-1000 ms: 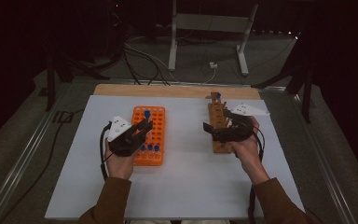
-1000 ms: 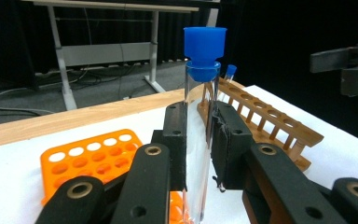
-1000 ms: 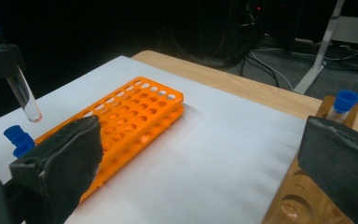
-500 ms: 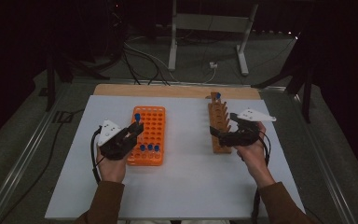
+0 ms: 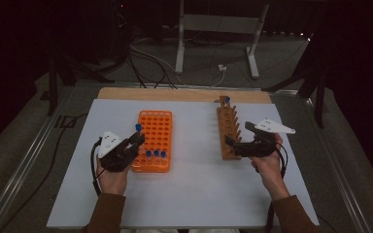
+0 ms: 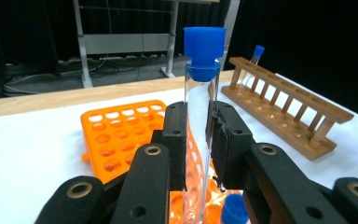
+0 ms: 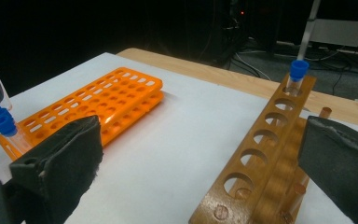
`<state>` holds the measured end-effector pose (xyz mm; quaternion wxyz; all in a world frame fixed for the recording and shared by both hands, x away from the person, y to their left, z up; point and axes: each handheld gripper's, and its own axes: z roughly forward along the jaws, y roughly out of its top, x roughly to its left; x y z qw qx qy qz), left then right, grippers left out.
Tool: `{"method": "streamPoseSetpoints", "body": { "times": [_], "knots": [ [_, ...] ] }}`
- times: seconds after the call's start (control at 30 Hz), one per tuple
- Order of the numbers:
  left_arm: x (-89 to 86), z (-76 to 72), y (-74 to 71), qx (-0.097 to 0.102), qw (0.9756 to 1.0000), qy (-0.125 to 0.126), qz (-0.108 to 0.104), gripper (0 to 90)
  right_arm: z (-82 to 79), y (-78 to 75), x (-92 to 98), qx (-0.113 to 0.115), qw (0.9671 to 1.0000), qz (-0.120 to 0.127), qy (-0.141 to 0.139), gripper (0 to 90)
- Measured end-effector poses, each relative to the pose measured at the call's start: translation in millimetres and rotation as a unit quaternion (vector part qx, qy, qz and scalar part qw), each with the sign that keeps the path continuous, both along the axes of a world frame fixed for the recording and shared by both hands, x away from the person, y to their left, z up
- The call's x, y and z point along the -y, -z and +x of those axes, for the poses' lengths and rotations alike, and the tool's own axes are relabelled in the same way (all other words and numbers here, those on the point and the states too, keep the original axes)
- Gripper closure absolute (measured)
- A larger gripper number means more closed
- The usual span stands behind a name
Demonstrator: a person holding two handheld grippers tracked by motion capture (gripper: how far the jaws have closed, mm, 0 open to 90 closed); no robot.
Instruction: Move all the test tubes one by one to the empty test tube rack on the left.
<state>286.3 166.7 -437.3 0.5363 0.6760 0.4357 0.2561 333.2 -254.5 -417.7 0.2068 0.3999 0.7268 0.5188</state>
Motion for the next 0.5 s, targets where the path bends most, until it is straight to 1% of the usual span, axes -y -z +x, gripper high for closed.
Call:
{"method": "streamPoseSetpoints", "body": {
  "times": [0.03, 0.2, 0.5],
  "knots": [
    [-0.6, -0.4, 1.7, -0.002, 1.0000, 0.000, 0.003, 78.0, -0.6, 1.0, 1.1, 0.000, 1.0000, 0.002, 0.001, 0.3],
    [-4.3, -3.1, 7.5, -0.007, 1.0000, -0.001, -0.002, 78.0, -2.5, 5.0, 6.7, -0.003, 0.9999, 0.014, 0.006, 0.3],
    [-7.4, -7.5, 17.4, -0.019, 0.9998, 0.001, 0.004, 78.0, -4.0, 6.8, 9.8, -0.003, 0.9998, 0.016, 0.010, 0.3]
  ]
}}
